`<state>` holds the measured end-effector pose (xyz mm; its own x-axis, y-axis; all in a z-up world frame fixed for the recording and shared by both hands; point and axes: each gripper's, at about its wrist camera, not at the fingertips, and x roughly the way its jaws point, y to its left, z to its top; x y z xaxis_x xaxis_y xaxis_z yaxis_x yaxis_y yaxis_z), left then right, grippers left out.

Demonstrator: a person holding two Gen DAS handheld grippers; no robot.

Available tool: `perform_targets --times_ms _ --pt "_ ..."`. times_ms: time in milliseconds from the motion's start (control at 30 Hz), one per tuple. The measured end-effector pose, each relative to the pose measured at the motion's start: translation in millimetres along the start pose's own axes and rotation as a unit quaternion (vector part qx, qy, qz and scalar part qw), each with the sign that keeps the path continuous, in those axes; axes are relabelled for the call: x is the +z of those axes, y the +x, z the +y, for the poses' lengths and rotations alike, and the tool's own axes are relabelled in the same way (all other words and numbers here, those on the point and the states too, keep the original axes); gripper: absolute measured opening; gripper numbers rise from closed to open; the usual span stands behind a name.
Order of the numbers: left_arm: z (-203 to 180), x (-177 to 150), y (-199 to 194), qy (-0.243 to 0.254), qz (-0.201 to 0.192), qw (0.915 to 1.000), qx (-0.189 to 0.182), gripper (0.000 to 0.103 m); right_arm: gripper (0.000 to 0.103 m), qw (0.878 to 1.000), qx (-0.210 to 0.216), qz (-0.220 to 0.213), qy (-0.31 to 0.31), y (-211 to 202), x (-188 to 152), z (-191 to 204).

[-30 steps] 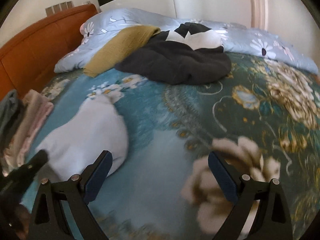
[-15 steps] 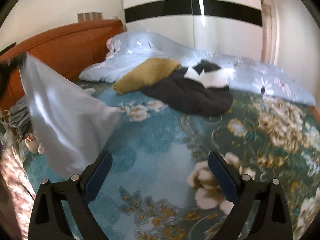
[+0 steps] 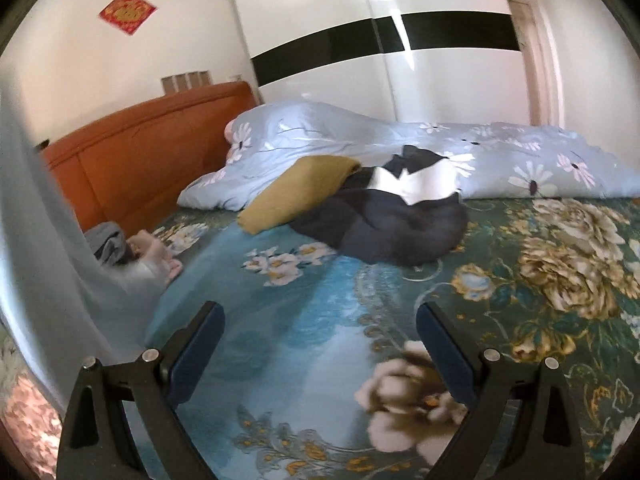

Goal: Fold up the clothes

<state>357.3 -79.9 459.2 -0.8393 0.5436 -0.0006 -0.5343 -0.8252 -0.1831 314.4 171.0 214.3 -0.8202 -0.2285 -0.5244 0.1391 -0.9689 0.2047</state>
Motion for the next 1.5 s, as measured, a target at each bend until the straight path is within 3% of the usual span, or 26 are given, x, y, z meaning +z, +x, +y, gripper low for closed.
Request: perform_targets --times_ms 167,300,400,433,533,600,700,867,1000,1067,1167,1267,1433,1500 --pt "45 -68 57 -0.046 0.123 0.9902 0.048 0.000 0.097 1.000 -0.014 0.009 0.017 -5 -10 -31" --pt "94 -147 50 -0.088 0.213 0.9716 0.053 0.001 0.097 0.999 -0.014 0.036 0.008 -4 -28 -41" --pt "106 -215 22 -0.094 0.281 0.9516 0.081 0.006 0.097 0.998 -0.023 0.063 -0.012 2 -45 -44" --pt "104 -236 10 -0.086 0.305 0.9439 0.094 0.007 0.097 0.997 -0.027 0.074 -0.017 5 -51 -45" --pt "95 -290 -23 -0.044 0.374 0.9193 0.115 0.025 0.097 0.994 -0.039 0.105 -0.020 19 -67 -48" --pt "85 -309 -35 -0.006 0.397 0.9100 0.118 0.040 0.097 0.992 -0.039 0.121 -0.020 25 -73 -47" --pt "80 -334 -45 0.047 0.428 0.8953 0.113 0.053 0.097 0.990 -0.026 0.137 -0.024 28 -77 -41" --pt "75 -365 -51 0.101 0.470 0.8710 0.101 0.057 0.097 0.986 -0.005 0.163 -0.030 33 -84 -32" --pt "62 -378 -39 0.171 0.472 0.8572 0.114 0.058 0.097 0.983 -0.004 0.183 -0.021 32 -94 -38" --pt "63 -377 -35 0.176 0.463 0.8601 0.122 0.059 0.097 0.981 -0.007 0.193 -0.014 30 -99 -43" --pt "66 -375 -29 0.181 0.448 0.8652 0.135 0.052 0.097 0.978 -0.011 0.207 -0.004 28 -108 -50" --pt "69 -372 -24 0.185 0.433 0.8699 0.147 0.011 0.097 0.975 -0.015 0.222 0.007 25 -116 -58" --pt "74 -368 -15 0.193 0.407 0.8768 0.168 0.009 0.097 0.973 -0.004 0.229 0.007 28 -120 -54" --pt "97 -350 -12 0.139 0.385 0.8901 0.199 0.009 0.097 0.973 0.004 0.231 0.004 30 -122 -49"
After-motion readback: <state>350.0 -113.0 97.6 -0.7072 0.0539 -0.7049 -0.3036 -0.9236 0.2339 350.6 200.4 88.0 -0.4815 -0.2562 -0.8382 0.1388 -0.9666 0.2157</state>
